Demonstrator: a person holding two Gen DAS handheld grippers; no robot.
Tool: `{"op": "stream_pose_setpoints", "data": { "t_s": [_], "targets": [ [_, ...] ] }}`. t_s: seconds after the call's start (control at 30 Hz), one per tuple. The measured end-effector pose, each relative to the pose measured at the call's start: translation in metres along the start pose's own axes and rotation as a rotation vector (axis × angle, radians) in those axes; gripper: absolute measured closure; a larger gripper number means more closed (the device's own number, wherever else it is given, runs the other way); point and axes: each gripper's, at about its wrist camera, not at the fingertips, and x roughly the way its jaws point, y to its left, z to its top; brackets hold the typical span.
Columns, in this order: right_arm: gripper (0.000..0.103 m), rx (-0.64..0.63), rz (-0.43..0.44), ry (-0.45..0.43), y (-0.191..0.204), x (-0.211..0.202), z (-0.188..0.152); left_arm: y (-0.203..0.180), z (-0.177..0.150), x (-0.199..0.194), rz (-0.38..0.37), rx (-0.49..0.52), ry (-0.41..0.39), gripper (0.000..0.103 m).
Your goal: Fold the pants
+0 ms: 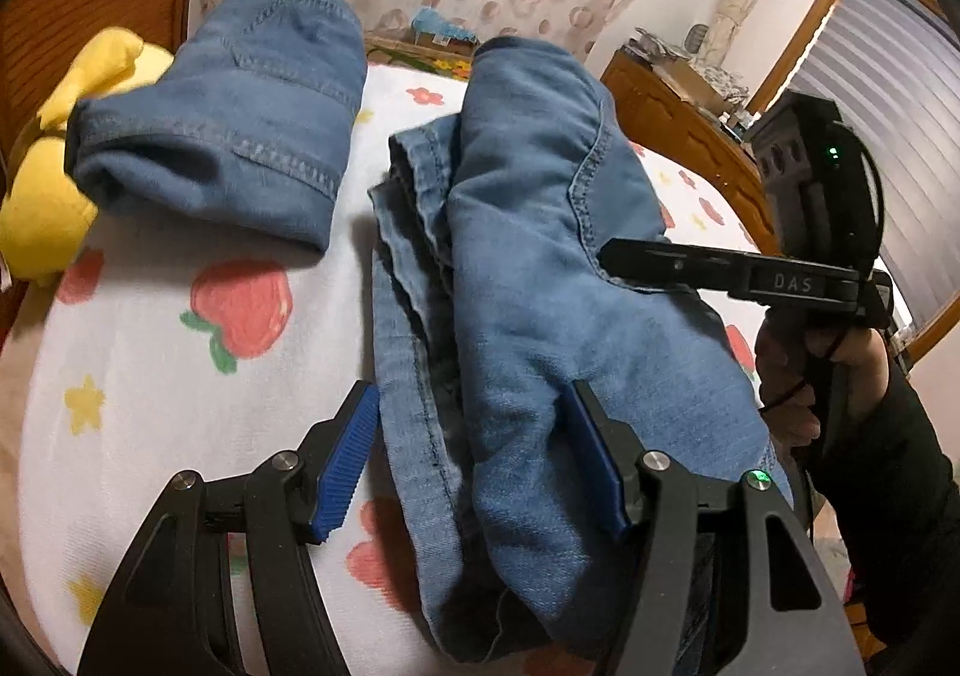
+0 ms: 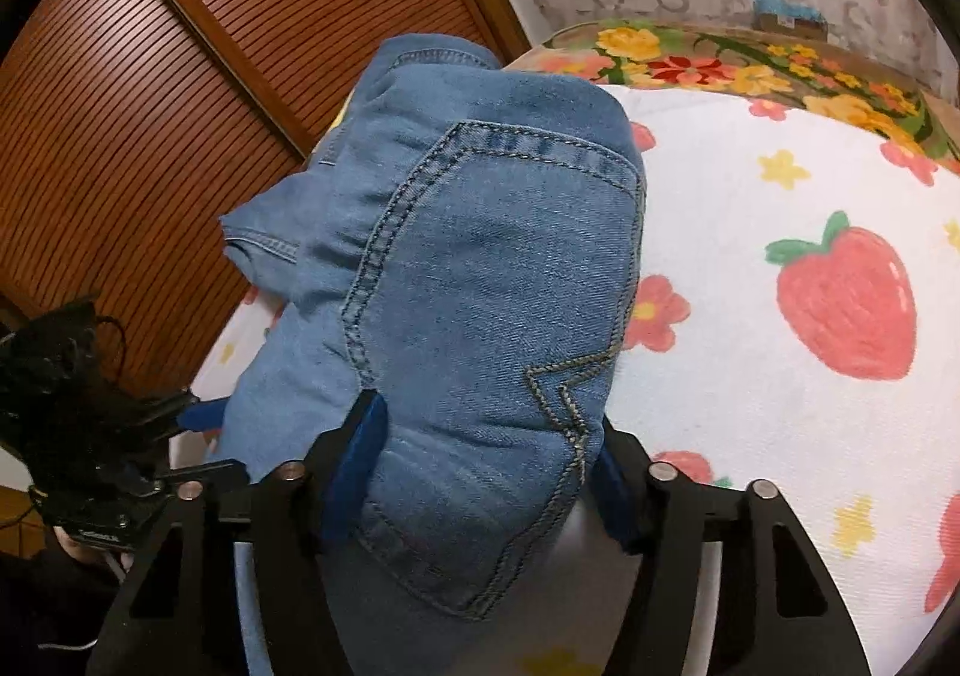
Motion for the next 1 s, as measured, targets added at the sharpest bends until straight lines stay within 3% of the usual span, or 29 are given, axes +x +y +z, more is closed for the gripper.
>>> {"op": "stream_pose_setpoints", "data": {
  "t_s": [0.1, 0.2, 0.23, 0.6, 0.8, 1.0],
  "targets": [
    [0.068, -0.011, 0.021, -0.005, 0.003, -0.003, 0.001, 0.001, -0.007, -0.002, 0.006, 0.0, -0.016, 0.05],
    [0.082, -0.019, 0.04, -0.03, 0.007, -0.013, 0.001, 0.005, -0.007, -0.014, 0.018, -0.012, -0.055, 0.084],
    [0.083, -0.023, 0.046, -0.038, 0.009, -0.016, 0.002, 0.008, -0.006, -0.018, -0.002, -0.014, -0.059, 0.087],
    [0.086, -0.165, 0.094, -0.144, 0.083, -0.068, 0.017, 0.0, -0.003, -0.059, -0.077, 0.019, -0.153, 0.095],
    [0.086, -0.265, 0.106, -0.212, 0.124, -0.1, 0.052, 0.008, 0.026, -0.094, -0.091, 0.024, -0.289, 0.095],
    [0.086, -0.349, 0.127, -0.28, 0.157, -0.106, 0.101, 0.035, 0.072, -0.131, -0.026, 0.036, -0.419, 0.095]
  ]
}}
